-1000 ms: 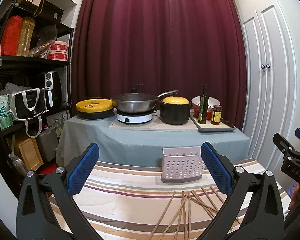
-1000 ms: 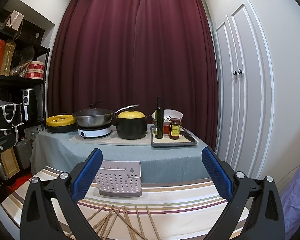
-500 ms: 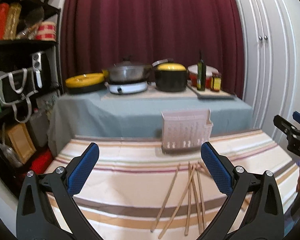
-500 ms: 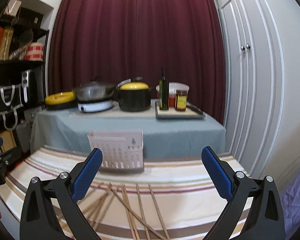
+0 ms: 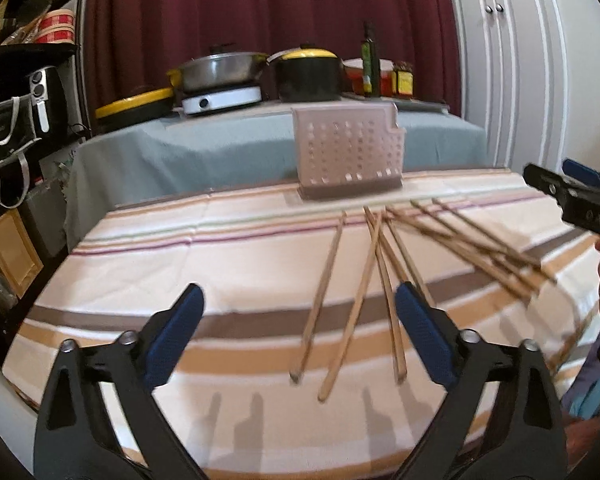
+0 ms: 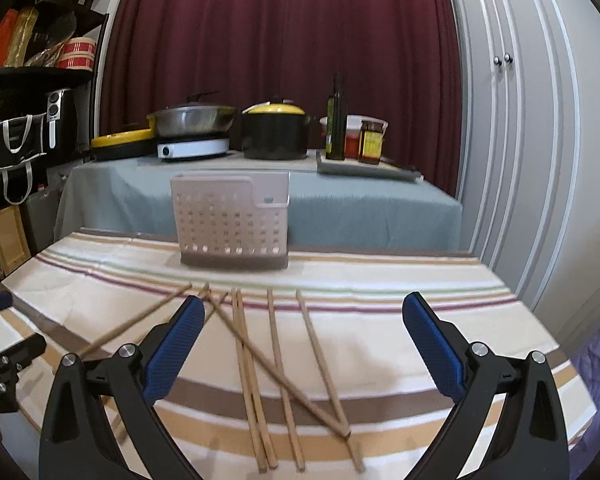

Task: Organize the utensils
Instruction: 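Lower both tools toward the scattered wooden chopsticks on the table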

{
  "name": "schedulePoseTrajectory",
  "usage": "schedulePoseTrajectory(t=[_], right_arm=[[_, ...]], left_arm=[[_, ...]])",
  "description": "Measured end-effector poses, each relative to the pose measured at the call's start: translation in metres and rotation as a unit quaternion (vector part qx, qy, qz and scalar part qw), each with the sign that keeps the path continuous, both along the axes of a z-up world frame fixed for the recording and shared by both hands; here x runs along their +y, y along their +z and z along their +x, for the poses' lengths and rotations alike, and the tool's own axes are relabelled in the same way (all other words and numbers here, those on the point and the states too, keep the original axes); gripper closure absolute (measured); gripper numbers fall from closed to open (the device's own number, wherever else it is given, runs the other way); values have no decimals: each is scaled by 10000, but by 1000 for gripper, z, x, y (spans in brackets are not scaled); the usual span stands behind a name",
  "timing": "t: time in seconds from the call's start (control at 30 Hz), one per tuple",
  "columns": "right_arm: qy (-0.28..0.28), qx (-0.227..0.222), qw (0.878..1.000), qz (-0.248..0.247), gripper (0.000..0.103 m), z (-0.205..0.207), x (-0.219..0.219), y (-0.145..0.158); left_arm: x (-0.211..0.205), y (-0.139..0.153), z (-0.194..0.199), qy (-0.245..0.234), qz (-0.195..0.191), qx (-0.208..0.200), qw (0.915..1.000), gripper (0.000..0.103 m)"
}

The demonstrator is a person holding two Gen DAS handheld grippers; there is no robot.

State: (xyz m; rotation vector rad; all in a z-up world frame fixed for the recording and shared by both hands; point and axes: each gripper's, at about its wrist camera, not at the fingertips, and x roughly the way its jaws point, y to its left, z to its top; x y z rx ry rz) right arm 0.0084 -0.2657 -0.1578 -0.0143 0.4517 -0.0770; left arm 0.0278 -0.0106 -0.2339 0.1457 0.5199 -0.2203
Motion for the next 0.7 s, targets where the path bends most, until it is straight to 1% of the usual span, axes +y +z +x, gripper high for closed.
schedulePoseTrajectory(t=[0.03, 0.17, 0.23, 0.3, 0.33, 0.43, 0.57, 0.67, 0.7], right_arm=[[19, 26, 10000, 17, 6, -1, 1, -2], [76, 54, 10000, 23, 7, 1, 3, -7], [106, 52, 9999, 43, 7, 2, 5, -8], [133, 58, 9999, 58, 7, 3, 6, -9], [149, 59, 9998, 68, 7, 3, 7, -9], [171, 61, 9998, 61, 7, 2, 8, -12], [164, 85, 9998, 76, 7, 3, 9, -14], [171, 89, 9998, 97, 7, 4, 10, -16], [176, 93, 9997, 106, 7, 4, 10, -16]], left_arm=[[1, -6, -1, -46, 11, 74, 10000, 23], [-1, -26, -4, -230, 35, 295, 9993, 34], [-1, -36, -4, -289, 76, 360, 9989, 42], [-1, -44, -3, -328, 104, 451, 9984, 47], [-1, -48, -3, -349, 103, 489, 9981, 52], [-1, -55, -4, -399, 142, 549, 9976, 57], [-8, -58, -8, -460, 298, 454, 9975, 60], [-8, -59, -6, -464, 256, 433, 9977, 63], [-8, -58, -5, -432, 233, 433, 9979, 66]])
